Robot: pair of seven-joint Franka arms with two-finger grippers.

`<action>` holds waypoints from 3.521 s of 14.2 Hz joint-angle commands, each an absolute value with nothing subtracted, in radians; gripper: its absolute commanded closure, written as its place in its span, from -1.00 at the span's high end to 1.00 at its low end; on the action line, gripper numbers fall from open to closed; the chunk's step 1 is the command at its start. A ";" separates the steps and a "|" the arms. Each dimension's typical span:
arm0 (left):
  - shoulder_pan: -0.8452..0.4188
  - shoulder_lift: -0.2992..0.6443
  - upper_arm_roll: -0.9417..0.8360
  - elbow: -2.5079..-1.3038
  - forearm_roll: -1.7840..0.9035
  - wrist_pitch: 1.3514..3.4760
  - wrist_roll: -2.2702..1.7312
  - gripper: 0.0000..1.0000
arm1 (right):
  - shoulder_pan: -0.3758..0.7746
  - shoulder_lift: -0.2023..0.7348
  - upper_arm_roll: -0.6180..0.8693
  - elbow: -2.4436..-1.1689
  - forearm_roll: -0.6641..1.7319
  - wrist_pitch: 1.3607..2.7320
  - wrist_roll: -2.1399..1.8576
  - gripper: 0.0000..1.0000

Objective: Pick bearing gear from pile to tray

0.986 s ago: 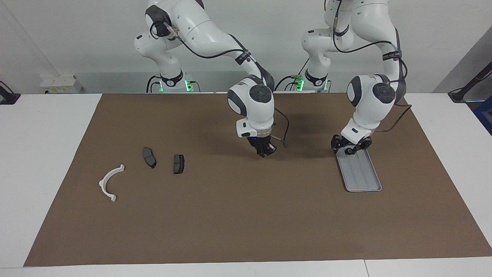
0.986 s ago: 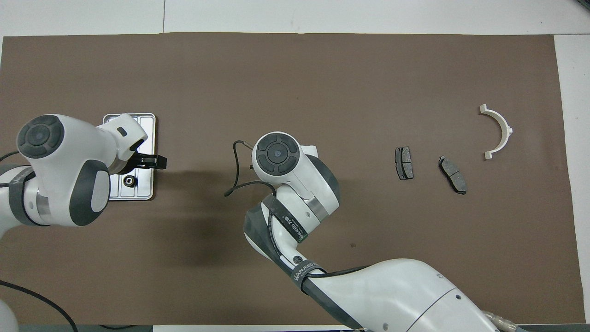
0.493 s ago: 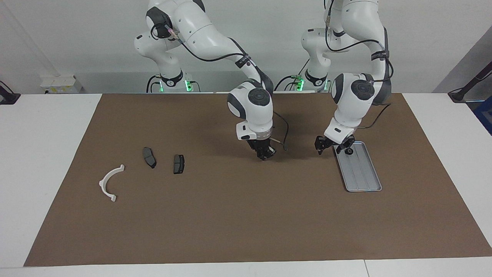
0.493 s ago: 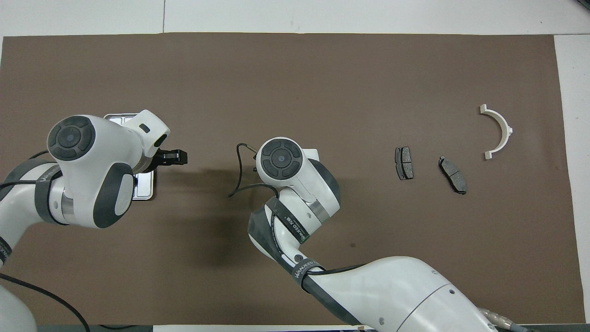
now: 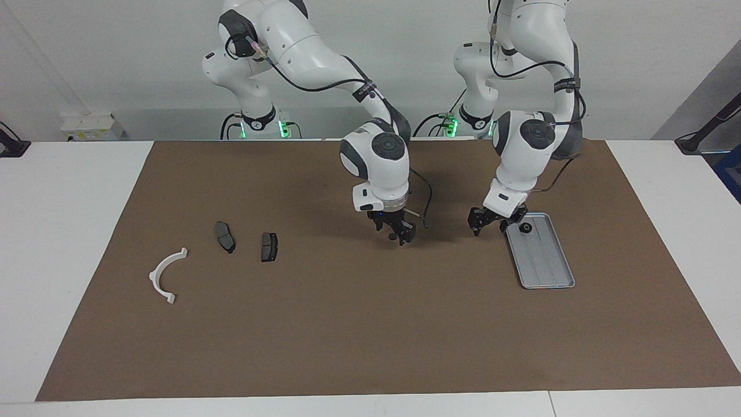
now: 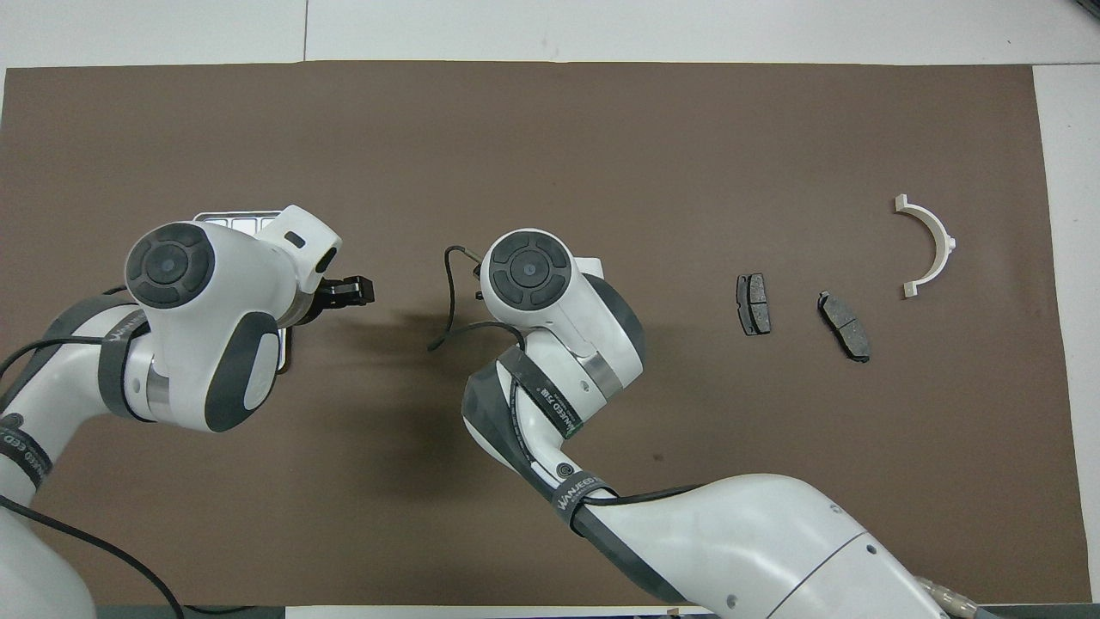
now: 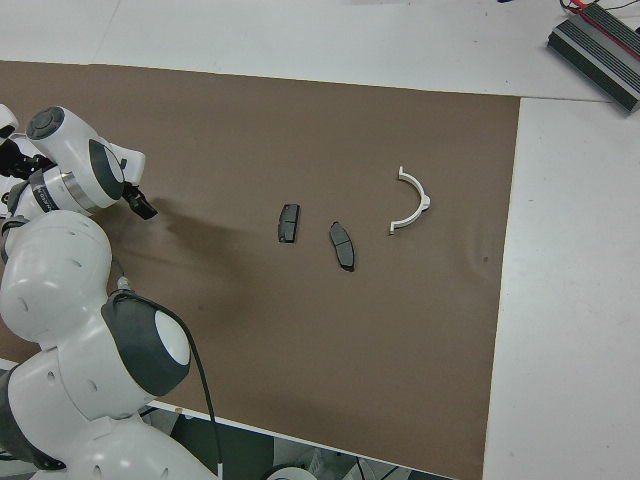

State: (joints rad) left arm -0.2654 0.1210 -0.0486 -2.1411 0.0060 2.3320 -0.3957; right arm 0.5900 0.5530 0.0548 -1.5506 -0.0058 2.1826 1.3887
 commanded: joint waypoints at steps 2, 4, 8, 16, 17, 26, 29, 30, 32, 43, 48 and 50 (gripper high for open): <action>-0.412 0.150 -0.032 -2.131 0.001 2.353 -0.599 0.57 | 0.497 0.479 0.066 -1.497 -0.025 2.085 1.338 1.00; -0.500 0.230 -0.031 -2.053 0.020 2.342 -0.745 0.58 | 0.439 0.425 0.067 -1.497 -0.021 2.030 1.203 1.00; -0.598 0.328 -0.031 -1.956 0.023 2.341 -0.877 0.58 | 0.322 0.341 0.066 -1.499 -0.021 1.935 0.819 1.00; -0.627 0.374 -0.031 -1.922 0.038 2.368 -0.916 0.47 | 0.094 0.259 0.069 -1.500 -0.009 1.878 0.263 1.00; -0.629 0.374 -0.031 -1.922 0.038 2.368 -0.916 0.25 | 0.075 0.253 0.069 -1.502 -0.006 1.876 0.221 1.00; -0.638 0.374 -0.031 -1.931 0.040 2.384 -0.953 -0.98 | 0.023 0.219 0.063 -1.505 0.000 1.833 0.010 1.00; -0.621 0.376 -0.031 -1.883 0.099 2.317 -0.936 -0.97 | 0.031 0.161 0.035 -1.511 -0.002 1.751 -0.032 1.00; -0.605 0.382 -0.029 -1.855 0.106 2.275 -0.916 -0.97 | 0.029 0.132 0.035 -1.514 -0.002 1.708 -0.031 1.00; -0.545 0.355 -0.032 -1.832 0.104 2.211 -0.806 -0.96 | 0.023 0.082 0.034 -1.516 -0.002 1.639 -0.031 1.00; -0.020 0.230 -0.034 -1.848 0.006 2.117 0.113 -0.95 | 0.054 -0.043 -0.041 -1.575 -0.002 1.523 -0.034 1.00; 0.044 0.274 -0.034 -1.882 0.005 2.238 0.206 -0.94 | 0.054 -0.043 -0.038 -1.583 0.000 1.551 -0.034 1.00; 0.044 0.291 -0.034 -1.902 0.005 2.290 0.206 -0.94 | 0.054 -0.041 -0.035 -1.582 0.000 1.549 -0.032 1.00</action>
State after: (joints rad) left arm 0.0423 0.2777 -0.0278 -1.8718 0.0163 2.2276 0.1930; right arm 0.0513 -0.0256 -0.0330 -1.5576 -0.0111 1.5314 -0.0064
